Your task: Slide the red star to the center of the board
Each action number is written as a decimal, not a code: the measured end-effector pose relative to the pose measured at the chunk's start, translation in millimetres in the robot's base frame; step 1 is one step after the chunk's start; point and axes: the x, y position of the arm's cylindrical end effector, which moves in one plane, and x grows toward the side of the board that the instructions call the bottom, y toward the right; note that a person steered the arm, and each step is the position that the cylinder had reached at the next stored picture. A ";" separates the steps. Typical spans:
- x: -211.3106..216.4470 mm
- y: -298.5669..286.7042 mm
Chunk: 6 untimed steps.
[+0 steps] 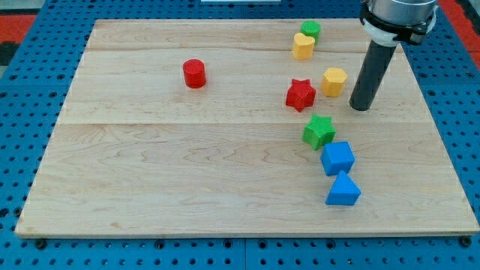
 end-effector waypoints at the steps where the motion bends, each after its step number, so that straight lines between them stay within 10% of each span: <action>1: -3.6 0.0; 6: -17.7 -107.3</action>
